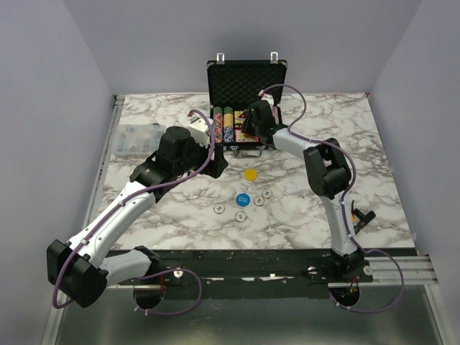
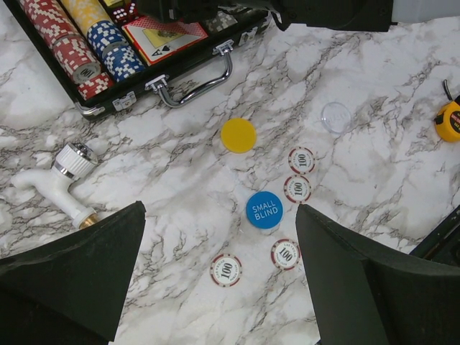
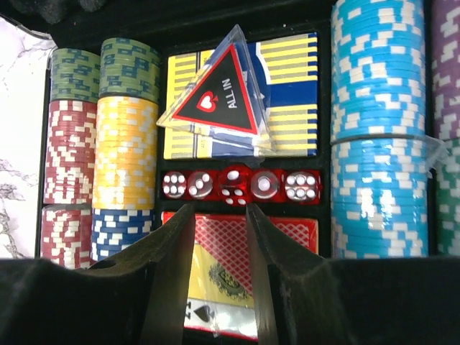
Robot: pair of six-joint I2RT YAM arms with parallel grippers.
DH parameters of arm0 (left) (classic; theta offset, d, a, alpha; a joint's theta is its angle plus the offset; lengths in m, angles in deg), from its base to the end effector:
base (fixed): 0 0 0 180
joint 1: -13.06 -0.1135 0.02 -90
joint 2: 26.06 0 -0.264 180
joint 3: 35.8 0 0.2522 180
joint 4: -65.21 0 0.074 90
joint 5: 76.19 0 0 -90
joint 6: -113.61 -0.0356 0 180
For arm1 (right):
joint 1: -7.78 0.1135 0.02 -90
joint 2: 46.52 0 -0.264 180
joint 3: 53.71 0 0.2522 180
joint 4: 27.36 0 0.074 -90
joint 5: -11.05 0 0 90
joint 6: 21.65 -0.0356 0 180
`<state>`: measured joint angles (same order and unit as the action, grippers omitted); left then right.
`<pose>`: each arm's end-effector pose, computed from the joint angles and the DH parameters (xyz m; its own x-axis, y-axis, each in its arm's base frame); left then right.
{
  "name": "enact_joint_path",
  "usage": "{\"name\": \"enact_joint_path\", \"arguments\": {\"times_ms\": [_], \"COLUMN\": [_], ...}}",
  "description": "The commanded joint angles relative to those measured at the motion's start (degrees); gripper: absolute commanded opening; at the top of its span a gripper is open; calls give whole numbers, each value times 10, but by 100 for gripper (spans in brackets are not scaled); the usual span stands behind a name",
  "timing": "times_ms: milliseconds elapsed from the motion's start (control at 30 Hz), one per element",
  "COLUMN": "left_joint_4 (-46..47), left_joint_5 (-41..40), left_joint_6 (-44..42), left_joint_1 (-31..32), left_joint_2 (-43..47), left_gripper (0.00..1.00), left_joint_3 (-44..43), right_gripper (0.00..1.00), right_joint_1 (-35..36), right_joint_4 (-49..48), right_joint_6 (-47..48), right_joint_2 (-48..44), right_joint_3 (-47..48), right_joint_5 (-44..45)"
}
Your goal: Pack up texas hold em set
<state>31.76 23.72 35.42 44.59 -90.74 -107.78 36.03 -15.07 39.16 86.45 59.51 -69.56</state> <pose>0.2143 -0.1387 0.3361 -0.5001 0.0703 -0.8631 0.5562 0.7900 -0.2580 0.4695 0.2457 0.1636 -0.5763 0.2366 -0.7822 -0.0734 0.9383 0.3379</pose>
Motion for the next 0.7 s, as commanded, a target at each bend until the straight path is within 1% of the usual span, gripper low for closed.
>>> {"name": "enact_joint_path", "arguments": {"times_ms": [0,233,367,433,567,600,667], "left_joint_4": [2,-2,-15,-20,-25,-27,-34], "left_joint_5": [15,16,8,6,1,0,-2], "left_joint_6": [-1,4,8,8,4,2,1], "left_joint_1": [2,2,2,2,2,1,1], "left_joint_2": [-2,-7,-10,-9,-4,-2,-5], "left_gripper": [84,84,84,84,84,84,84], "left_joint_3": [-9,-11,-20,-23,-24,-25,-30], "right_gripper": [39,42,45,52,68,70,71], "right_joint_1": [2,2,2,2,2,2,2], "right_joint_4": [56,140,208,234,245,247,260], "right_joint_6": [-2,40,37,35,39,40,37], "right_joint_2": [-28,-53,-94,-131,-226,-247,-286], "right_joint_3": [-37,40,39,6,-120,-156,-204], "right_joint_5": [-18,-4,9,7,-1,-1,3]}}
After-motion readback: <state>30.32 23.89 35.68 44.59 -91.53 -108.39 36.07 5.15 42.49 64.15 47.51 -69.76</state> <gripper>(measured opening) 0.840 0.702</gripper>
